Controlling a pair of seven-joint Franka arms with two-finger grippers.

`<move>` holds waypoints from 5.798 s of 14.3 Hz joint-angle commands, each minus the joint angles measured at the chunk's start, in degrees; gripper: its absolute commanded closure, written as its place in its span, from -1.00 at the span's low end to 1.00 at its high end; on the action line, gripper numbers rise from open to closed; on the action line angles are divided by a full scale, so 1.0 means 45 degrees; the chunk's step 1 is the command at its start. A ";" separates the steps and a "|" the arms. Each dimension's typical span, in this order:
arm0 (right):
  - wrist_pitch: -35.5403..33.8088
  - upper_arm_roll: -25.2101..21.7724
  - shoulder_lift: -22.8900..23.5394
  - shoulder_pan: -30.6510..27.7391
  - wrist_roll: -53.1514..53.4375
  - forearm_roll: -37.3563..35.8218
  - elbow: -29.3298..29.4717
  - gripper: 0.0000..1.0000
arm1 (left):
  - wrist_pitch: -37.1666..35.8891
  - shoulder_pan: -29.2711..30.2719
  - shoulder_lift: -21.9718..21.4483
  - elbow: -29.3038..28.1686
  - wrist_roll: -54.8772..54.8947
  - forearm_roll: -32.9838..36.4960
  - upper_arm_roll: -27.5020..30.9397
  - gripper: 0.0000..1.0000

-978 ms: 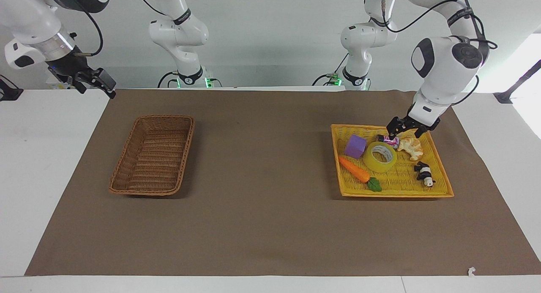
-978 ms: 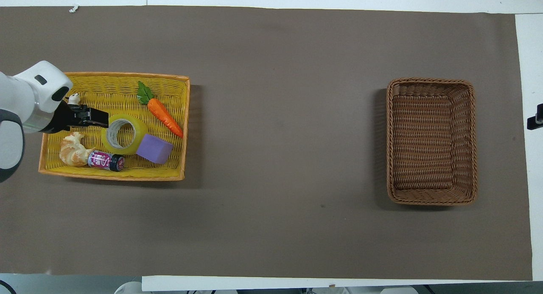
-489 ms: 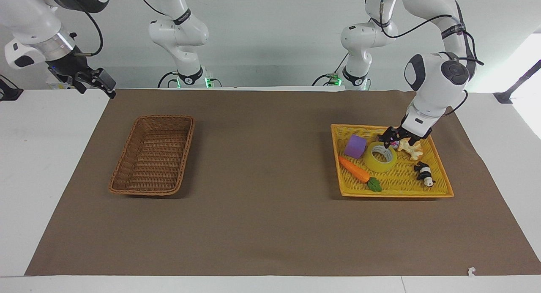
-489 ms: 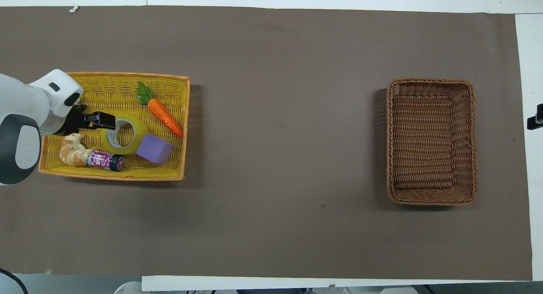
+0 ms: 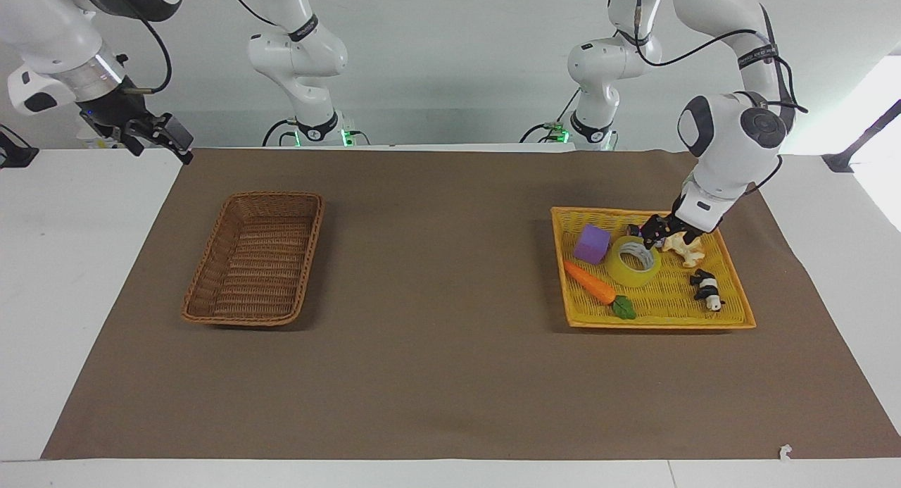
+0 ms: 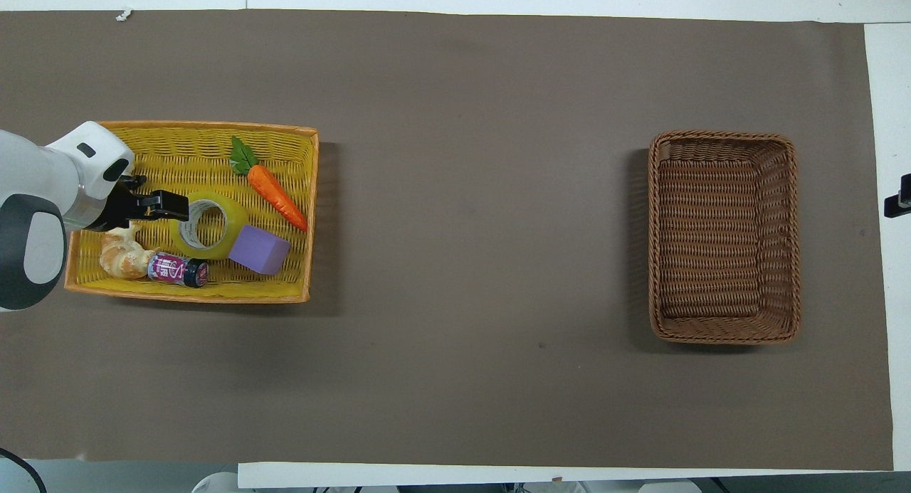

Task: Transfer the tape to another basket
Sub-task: 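Reach the left gripper down into the yellow basket onto the tape roll, then grasp the yellow tape roll with the left gripper and lift it out, then hold the tape up while the right gripper reaches toward it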

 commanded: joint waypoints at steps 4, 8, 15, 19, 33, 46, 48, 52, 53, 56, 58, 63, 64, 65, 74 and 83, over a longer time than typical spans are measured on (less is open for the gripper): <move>0.0214 -0.0013 -0.0305 -0.0004 -0.0228 0.0196 -0.0383 -0.99 | 0.1042 -0.0007 0.0410 -0.0363 -0.0098 0.0015 0.0000 -0.96; 0.0214 -0.0013 -0.0305 -0.0004 -0.0228 0.0196 -0.0383 -0.99 | 0.1454 0.0518 0.0627 -0.0617 0.0387 0.0015 0.0000 -0.73; 0.0214 -0.0013 -0.0305 -0.0004 -0.0228 0.0196 -0.0383 -0.99 | 0.1631 0.0403 0.0646 -0.0617 0.0195 -0.0004 0.0000 -0.41; 0.0214 -0.0013 -0.0305 -0.0004 -0.0228 0.0196 -0.0383 -0.99 | 0.1670 0.0325 0.0725 -0.0752 -0.0174 -0.0044 -0.0020 -0.42; 0.0214 -0.0013 -0.0305 -0.0004 -0.0228 0.0196 -0.0383 -0.99 | 0.2295 0.0032 0.1623 -0.0968 -0.0780 -0.0063 -0.0040 0.40; 0.0214 -0.0013 -0.0305 -0.0004 -0.0228 0.0196 -0.0383 -0.99 | -0.1371 -0.0319 0.1467 0.2444 -0.0958 -0.0083 -0.0079 1.00; 0.0214 -0.0013 -0.0305 -0.0004 -0.0228 0.0196 -0.0383 -0.99 | -0.2078 -0.0844 0.1545 0.3189 -0.1732 -0.0083 -0.0079 1.00; 0.0214 -0.0013 -0.0305 -0.0004 -0.0228 0.0196 -0.0383 -0.99 | -0.1886 -0.3088 0.1623 0.3699 -0.5790 -0.0373 -0.0079 1.00; 0.0214 -0.0013 -0.0305 -0.0004 -0.0228 0.0196 -0.0383 -0.99 | -0.1730 -0.3596 0.1623 0.3835 -0.6768 -0.0917 -0.0079 1.00; 0.0214 -0.0013 -0.0305 -0.0004 -0.0228 0.0196 -0.0383 -0.99 | -0.1534 -0.4964 0.1662 0.4109 -0.8355 -0.1507 -0.0078 1.00; 0.0349 -0.0013 -0.0286 -0.0004 -0.0228 0.0177 -0.0344 -0.99 | -0.1086 -0.5902 0.1662 0.4188 -0.9235 -0.1897 -0.0059 1.00; -0.0388 -0.0013 -0.0540 -0.0004 -0.1627 0.0351 -0.0305 -0.99 | 0.0356 -0.8052 0.1817 0.4637 -1.0760 -0.2639 -0.0079 1.00; -0.0682 -0.0013 -0.0559 -0.0120 -0.2311 0.1184 -0.0324 -0.99 | 0.0709 -0.8286 0.1857 0.4772 -1.0762 -0.2970 -0.0079 1.00; -0.0800 -0.0110 -0.0559 -0.0218 -0.2415 0.2333 -0.0343 -0.99 | 0.0752 -0.8405 0.1993 0.5025 -1.0762 -0.3186 -0.0079 1.00; -0.0666 -0.0072 -0.1008 -0.0355 -0.3253 0.8336 -0.2234 -0.99 | 0.0323 -0.8406 0.2131 0.5321 -1.0723 -0.3169 -0.0078 1.00; 0.2164 0.0085 0.0221 0.1751 -0.5599 1.2457 -0.4639 -1.00 | 0.0283 -0.8425 0.2111 0.5301 -1.0782 -0.3149 -0.0079 1.00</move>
